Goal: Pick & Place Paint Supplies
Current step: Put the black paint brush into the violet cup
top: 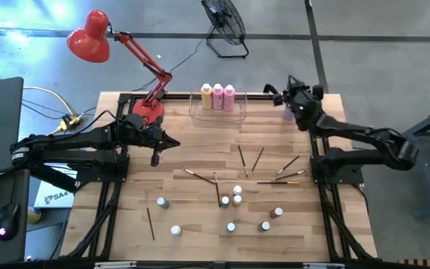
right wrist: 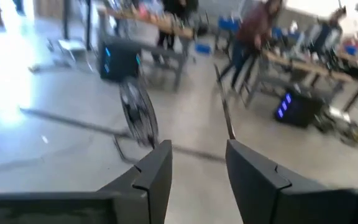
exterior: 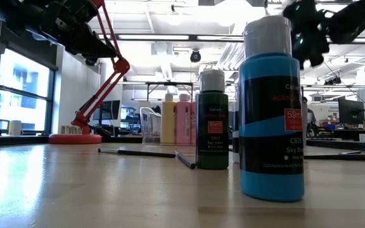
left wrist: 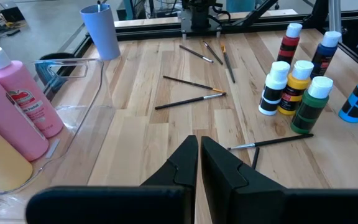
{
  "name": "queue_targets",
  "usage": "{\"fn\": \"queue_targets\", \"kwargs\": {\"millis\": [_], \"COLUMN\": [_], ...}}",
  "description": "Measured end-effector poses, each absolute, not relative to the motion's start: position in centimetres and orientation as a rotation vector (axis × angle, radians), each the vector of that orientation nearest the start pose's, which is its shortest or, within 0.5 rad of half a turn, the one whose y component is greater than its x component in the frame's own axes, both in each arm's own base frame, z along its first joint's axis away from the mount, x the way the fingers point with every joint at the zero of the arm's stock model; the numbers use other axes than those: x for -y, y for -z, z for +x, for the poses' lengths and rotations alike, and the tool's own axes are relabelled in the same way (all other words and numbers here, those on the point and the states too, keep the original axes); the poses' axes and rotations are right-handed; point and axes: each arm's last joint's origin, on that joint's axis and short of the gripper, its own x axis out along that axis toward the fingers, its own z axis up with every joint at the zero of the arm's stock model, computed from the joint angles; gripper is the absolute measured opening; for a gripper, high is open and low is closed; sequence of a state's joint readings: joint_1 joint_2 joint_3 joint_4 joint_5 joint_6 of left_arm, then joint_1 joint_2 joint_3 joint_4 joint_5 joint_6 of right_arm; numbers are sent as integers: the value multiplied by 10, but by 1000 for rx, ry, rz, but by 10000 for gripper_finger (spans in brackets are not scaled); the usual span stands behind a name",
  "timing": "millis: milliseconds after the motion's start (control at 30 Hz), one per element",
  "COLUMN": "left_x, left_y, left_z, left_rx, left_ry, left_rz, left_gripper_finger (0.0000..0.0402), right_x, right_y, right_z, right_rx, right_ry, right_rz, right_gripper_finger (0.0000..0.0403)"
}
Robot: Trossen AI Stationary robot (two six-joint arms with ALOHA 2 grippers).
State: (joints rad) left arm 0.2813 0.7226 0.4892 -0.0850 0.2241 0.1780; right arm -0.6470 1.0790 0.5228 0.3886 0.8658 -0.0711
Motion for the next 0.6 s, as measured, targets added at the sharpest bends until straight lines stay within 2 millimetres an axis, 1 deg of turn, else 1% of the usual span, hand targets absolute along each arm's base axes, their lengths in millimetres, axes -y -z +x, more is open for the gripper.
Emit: {"fn": "queue_targets", "kwargs": {"millis": [167,267,400,467,600], "left_x": [-40,-40,-40,-40,-40], "left_y": [-250,-250,-250,-250,-249], "left_z": [161,161,161,161,161], "left_rx": [-312,-312,-312,-313,-316], "left_ry": [-29,-29,-29,-29,-29], "left_rz": [97,97,97,97,96], "left_gripper_finger": [17,17,17,17,17], "right_x": [125,110,91,82,67], "right_y": [-273,-285,-295,-297,-298], "right_z": [159,157,157,157,160], "right_rx": [-102,-29,42,50,91], "right_ry": [1410,1310,1134,1050,899], "right_rz": [-141,-145,-140,-141,-66], "right_gripper_finger": [124,114,101,95,83]}}
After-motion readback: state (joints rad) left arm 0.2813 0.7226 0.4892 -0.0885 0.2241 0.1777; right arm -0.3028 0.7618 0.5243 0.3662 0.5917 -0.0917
